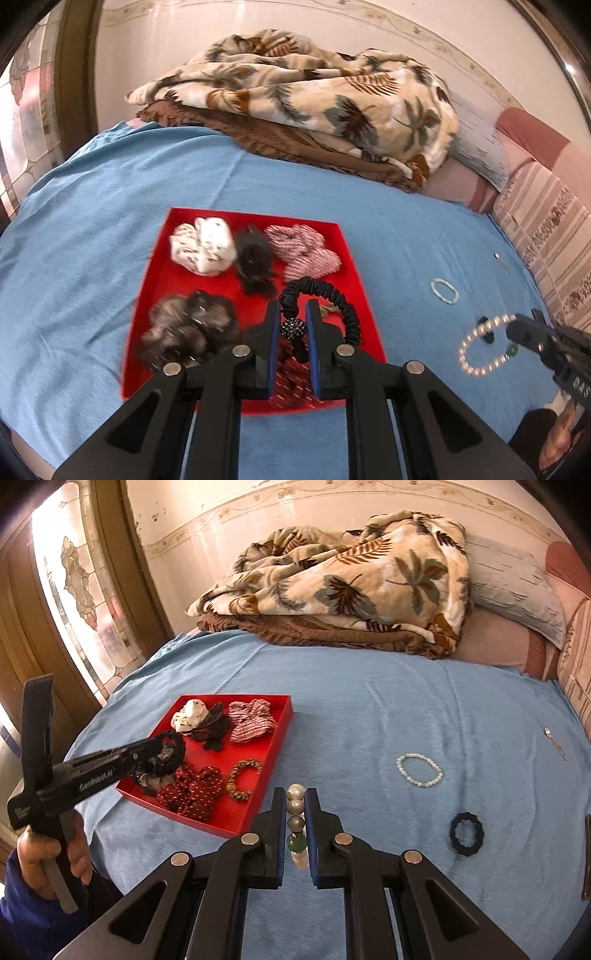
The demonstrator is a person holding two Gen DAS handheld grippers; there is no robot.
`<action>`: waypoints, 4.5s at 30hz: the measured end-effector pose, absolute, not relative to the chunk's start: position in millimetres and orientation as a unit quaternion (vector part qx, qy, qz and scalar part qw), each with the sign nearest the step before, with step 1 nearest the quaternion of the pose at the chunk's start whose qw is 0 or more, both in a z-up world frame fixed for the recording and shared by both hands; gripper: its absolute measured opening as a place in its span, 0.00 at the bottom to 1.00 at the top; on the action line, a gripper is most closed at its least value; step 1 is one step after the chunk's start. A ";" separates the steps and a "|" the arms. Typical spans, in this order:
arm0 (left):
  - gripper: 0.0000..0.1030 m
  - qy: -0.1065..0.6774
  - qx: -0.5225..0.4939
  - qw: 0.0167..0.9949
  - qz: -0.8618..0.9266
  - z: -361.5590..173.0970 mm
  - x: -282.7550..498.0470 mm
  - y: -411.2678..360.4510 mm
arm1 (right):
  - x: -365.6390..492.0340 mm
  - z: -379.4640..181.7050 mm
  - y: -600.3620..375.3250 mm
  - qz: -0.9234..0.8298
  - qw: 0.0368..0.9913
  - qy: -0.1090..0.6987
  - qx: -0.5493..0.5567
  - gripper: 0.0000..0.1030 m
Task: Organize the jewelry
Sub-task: 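Carry both bracelets over the red tray, then lower both bracelets into the red tray and open both grippers, then move left gripper to small white bead bracelet while right gripper moves to black beaded bracelet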
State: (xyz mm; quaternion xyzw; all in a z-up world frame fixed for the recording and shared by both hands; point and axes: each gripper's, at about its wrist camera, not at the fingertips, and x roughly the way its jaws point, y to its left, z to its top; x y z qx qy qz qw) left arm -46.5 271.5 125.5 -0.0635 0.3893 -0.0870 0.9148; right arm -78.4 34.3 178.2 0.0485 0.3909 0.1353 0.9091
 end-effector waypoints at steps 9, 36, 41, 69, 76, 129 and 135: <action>0.13 0.388 -0.087 0.916 -0.057 122.7 -16.8 306.5 | -68.9 184.2 63.0 0.150 0.908 0.390 0.035 0.10; 0.13 0.397 -0.140 0.906 -0.044 96.7 16.1 342.2 | 13.4 168.6 161.4 0.186 0.891 0.414 -0.002 0.11; 0.13 0.393 -0.088 0.915 -0.015 93.4 24.6 333.4 | 29.5 155.5 171.4 0.181 0.887 0.425 -0.010 0.11; 0.13 0.440 -0.067 0.895 0.003 62.3 47.0 327.2 | 68.9 94.9 171.3 0.155 0.860 0.486 0.003 0.11; 0.13 0.442 -0.067 0.894 0.003 60.3 48.5 328.5 | 69.2 89.1 166.5 0.147 0.858 0.492 0.005 0.11; 0.63 0.396 0.004 0.918 0.038 79.6 3.9 319.0 | -14.9 136.7 99.2 0.101 0.895 0.434 0.019 0.56; 0.63 0.384 0.002 0.923 0.041 80.7 -7.0 318.7 | -38.7 134.5 60.2 0.068 0.897 0.434 0.045 0.56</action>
